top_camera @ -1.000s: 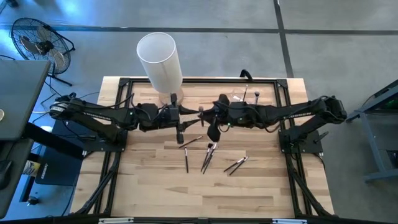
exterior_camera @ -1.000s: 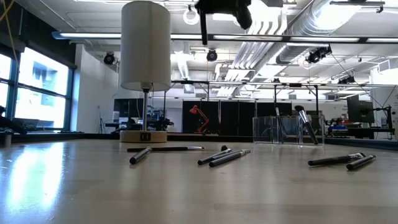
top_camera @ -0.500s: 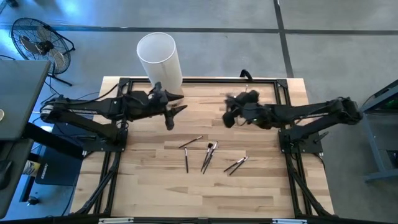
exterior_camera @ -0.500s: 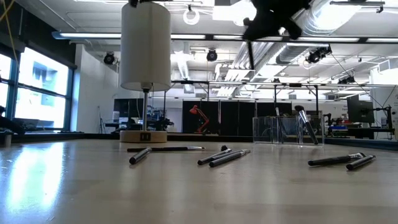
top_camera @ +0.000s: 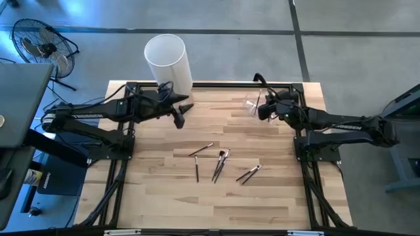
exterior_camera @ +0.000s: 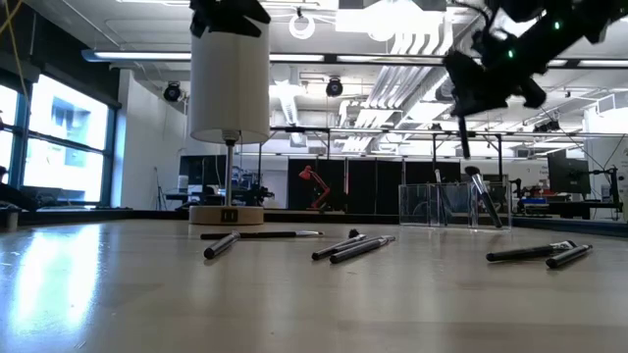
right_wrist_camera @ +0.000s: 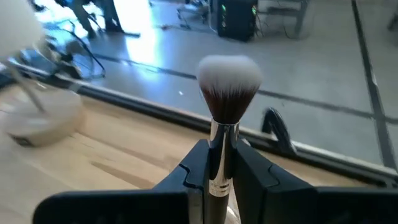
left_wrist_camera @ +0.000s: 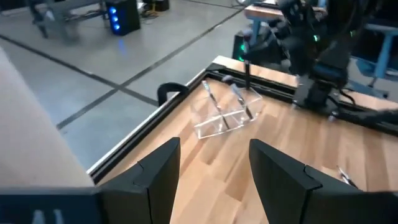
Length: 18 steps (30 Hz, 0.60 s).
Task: Put items in baskets/containers
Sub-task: Put the powder brush into the transparent organizer
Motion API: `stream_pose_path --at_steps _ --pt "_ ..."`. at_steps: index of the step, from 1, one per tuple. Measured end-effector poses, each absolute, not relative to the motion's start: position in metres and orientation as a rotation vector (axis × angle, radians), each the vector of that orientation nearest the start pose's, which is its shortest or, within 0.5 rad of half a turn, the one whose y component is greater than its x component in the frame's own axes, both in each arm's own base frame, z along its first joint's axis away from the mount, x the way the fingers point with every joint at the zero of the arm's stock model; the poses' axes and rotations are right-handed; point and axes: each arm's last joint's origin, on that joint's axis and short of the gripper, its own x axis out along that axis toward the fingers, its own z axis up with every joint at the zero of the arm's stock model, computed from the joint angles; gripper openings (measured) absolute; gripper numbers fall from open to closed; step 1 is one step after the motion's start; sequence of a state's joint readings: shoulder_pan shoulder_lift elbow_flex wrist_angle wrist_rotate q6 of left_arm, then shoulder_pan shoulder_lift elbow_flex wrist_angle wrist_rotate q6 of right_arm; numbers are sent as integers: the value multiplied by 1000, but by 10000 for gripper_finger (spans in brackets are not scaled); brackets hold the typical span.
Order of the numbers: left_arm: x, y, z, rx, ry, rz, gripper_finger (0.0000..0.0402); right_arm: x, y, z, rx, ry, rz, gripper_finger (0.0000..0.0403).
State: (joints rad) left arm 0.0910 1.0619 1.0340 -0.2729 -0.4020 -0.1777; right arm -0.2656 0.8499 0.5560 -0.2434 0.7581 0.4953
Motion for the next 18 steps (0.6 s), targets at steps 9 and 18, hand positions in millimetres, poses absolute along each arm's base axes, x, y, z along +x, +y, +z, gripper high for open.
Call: stream_pose_path --at_steps 9,18 --pt "225 42 360 -189 230 564 188 149 -73 201 324 359 -1135 37" --pt "226 42 360 -196 220 580 188 139 -77 175 371 390 -1152 75"
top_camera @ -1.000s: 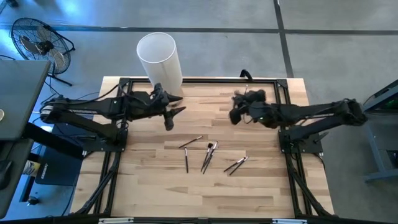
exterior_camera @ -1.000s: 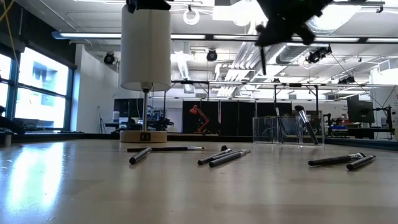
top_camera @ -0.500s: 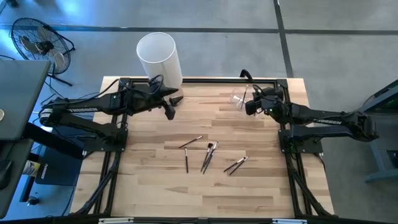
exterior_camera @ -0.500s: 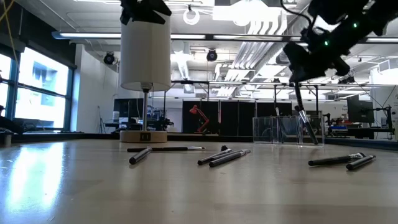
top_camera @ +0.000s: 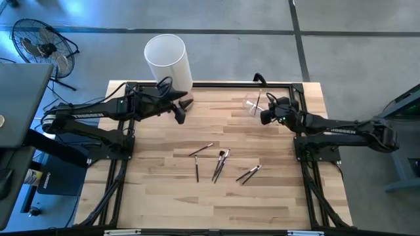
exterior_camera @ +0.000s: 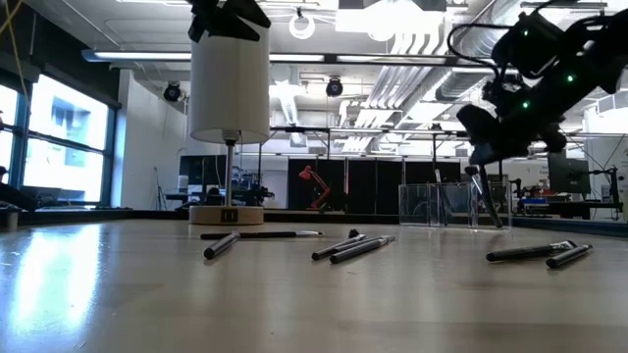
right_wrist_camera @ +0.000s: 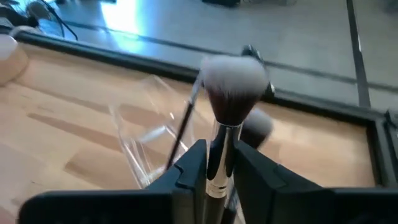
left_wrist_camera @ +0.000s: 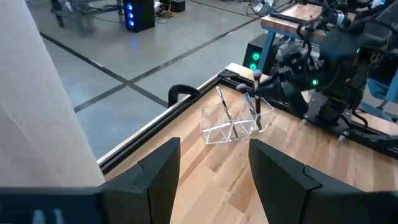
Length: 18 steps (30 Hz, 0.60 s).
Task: Put items in baskets/containers
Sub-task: Put the powder brush into the transparent organizer, then put the eyeshadow brush into the transparent organizer
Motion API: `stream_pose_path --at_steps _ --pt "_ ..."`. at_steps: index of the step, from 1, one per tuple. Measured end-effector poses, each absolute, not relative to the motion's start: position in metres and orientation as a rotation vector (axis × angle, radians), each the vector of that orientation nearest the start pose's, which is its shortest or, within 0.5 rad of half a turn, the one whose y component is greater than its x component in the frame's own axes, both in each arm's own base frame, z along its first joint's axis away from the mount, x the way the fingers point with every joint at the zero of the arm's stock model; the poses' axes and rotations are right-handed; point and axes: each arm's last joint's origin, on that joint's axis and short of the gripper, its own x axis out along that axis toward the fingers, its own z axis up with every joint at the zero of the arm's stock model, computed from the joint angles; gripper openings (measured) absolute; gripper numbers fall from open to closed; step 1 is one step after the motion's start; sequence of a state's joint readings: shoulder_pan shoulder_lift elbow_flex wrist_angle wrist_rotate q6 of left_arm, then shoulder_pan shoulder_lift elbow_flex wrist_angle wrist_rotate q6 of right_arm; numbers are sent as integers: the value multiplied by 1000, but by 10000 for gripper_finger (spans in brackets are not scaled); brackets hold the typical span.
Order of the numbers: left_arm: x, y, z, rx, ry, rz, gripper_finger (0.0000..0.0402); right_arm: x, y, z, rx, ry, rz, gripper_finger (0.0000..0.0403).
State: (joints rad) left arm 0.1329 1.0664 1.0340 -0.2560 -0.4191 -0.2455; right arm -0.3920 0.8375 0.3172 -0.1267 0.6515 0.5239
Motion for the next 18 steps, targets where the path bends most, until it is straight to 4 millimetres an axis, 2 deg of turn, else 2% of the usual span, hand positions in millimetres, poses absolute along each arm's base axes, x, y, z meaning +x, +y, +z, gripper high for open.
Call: stream_pose_path --at_steps 5,9,14,18 --pt "226 42 361 -196 210 585 188 136 -79 165 453 403 -1117 110" --pt "226 42 361 -196 209 584 188 137 -80 171 457 417 -1075 139" --pt "226 42 360 -195 217 568 188 146 -84 207 401 409 -1049 171" --pt "226 40 358 -196 247 536 188 151 -85 252 392 393 -1006 178"
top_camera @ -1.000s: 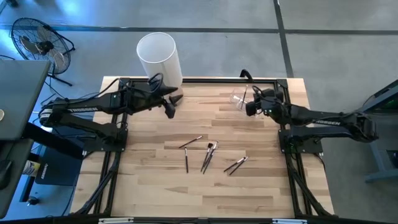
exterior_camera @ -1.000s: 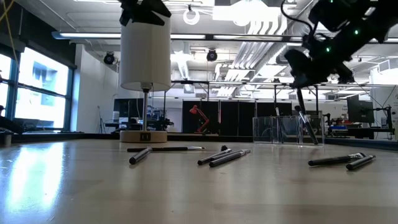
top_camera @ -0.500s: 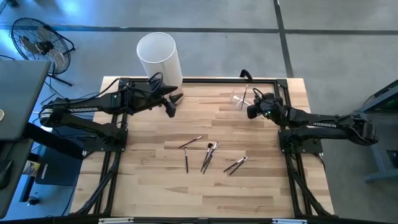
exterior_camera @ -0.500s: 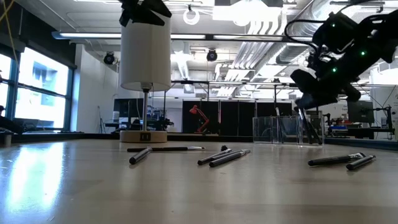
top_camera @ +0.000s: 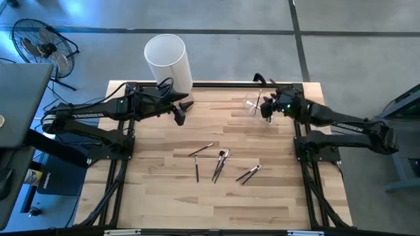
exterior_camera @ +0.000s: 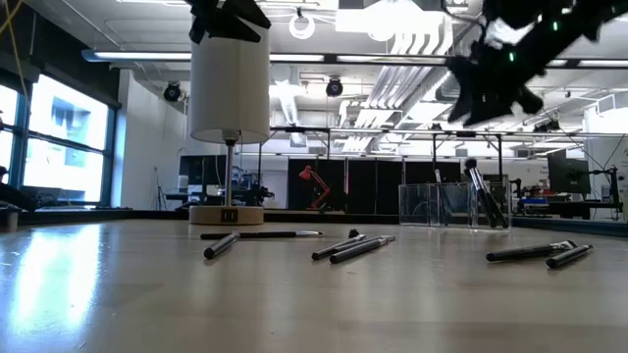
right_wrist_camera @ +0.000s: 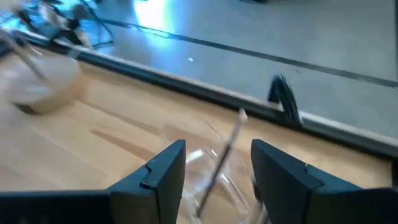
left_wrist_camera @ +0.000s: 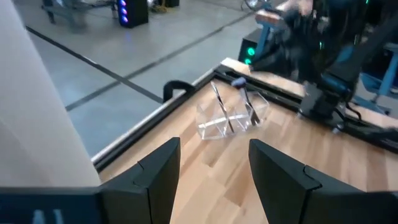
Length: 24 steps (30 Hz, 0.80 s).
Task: Put items in baskets/containers
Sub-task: Put the eyeshadow brush into the transparent organizer
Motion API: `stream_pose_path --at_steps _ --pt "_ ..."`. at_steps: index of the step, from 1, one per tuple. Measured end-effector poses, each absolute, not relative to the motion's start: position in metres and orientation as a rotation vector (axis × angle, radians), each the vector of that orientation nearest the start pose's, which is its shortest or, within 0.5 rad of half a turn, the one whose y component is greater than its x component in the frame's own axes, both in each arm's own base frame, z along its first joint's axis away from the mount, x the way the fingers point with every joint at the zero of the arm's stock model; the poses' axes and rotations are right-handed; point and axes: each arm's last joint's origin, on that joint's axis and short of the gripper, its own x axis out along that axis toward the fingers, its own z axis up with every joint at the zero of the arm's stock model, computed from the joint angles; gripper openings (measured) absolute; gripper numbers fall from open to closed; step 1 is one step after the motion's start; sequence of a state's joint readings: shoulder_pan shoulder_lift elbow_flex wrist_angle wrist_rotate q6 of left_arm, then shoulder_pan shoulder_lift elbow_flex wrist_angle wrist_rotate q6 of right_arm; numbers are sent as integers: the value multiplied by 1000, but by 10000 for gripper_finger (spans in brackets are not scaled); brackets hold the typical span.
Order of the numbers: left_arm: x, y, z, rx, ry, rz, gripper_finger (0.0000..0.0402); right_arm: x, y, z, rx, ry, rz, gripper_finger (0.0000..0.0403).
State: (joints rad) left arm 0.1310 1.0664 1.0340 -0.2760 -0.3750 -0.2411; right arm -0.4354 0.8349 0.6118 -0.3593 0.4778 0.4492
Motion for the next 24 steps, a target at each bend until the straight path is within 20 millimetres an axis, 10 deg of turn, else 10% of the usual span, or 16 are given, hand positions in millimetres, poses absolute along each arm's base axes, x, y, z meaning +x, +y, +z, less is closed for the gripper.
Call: stream_pose_path --at_steps 11,16,24 --pt "226 39 347 -195 357 487 188 175 -53 330 350 364 -614 104" --pt "228 37 343 -177 404 411 188 206 -30 314 360 557 -477 13" --pt "248 37 318 -171 568 335 188 231 5 263 461 998 -476 4"
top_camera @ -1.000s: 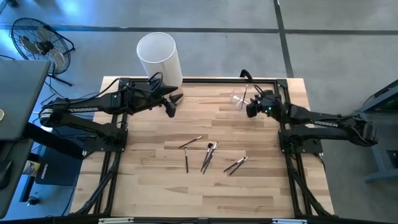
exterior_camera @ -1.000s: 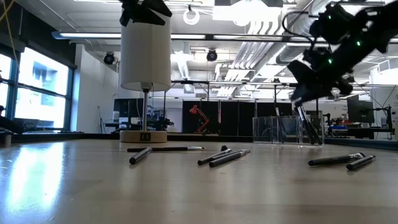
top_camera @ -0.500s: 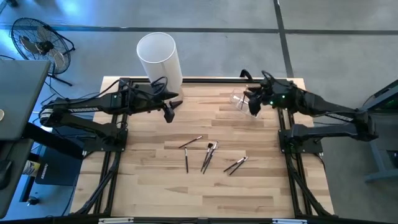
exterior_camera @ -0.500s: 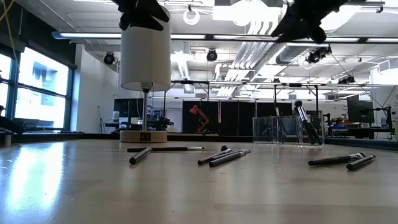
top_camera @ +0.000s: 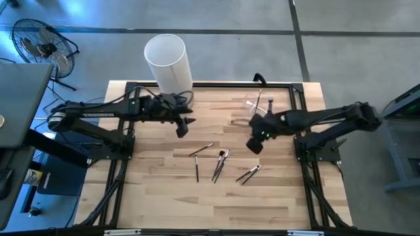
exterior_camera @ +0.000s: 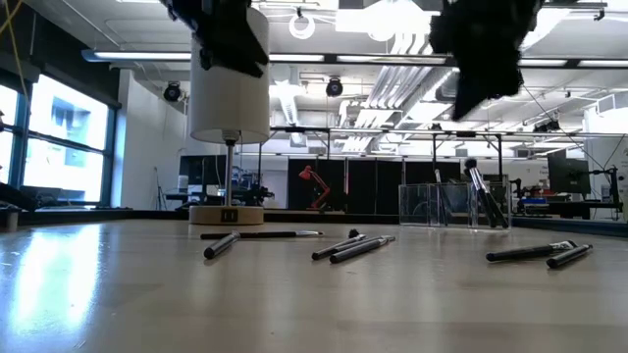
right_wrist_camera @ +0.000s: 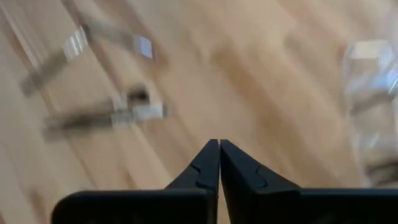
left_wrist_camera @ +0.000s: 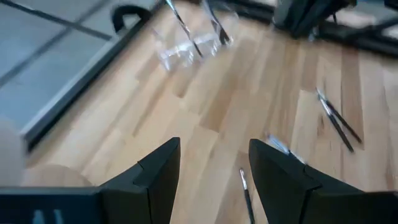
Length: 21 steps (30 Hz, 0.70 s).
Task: Put items in baskets/containers
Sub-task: Put the eyeshadow brush into the transparent organizer
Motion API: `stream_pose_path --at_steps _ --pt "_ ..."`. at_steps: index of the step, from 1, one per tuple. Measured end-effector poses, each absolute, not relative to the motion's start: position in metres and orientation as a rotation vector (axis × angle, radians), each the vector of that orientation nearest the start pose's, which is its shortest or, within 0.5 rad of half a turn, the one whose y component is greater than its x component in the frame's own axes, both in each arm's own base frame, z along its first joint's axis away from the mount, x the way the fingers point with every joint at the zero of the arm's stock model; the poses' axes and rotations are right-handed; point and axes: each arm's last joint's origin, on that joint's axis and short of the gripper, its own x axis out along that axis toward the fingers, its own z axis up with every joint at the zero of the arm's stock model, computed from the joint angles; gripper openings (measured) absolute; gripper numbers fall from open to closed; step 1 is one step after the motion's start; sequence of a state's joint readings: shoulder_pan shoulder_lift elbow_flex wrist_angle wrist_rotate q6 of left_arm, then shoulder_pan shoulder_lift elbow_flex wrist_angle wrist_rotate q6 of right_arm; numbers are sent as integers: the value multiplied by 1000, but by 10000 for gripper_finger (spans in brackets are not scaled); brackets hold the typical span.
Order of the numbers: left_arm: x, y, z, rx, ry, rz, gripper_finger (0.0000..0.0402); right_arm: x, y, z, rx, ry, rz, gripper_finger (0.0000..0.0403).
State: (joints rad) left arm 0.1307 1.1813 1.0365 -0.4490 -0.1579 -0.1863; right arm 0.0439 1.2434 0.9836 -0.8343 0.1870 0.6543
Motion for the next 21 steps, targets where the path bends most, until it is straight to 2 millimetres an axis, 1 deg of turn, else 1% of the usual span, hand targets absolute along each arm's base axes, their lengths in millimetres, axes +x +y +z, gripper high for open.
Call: stream_pose_path --at_steps 4,8,14,18,21 --pt "262 38 298 -196 668 303 188 228 17 245 463 1189 -526 8" --pt "273 38 282 -223 733 281 188 218 25 231 431 1301 -552 2" --pt "296 39 252 -249 834 206 188 196 33 205 474 1340 -531 1" --pt "315 40 240 -245 906 166 188 186 37 194 498 1302 -497 4" --pt "332 42 233 -231 957 163 188 183 37 189 513 1260 -473 1"
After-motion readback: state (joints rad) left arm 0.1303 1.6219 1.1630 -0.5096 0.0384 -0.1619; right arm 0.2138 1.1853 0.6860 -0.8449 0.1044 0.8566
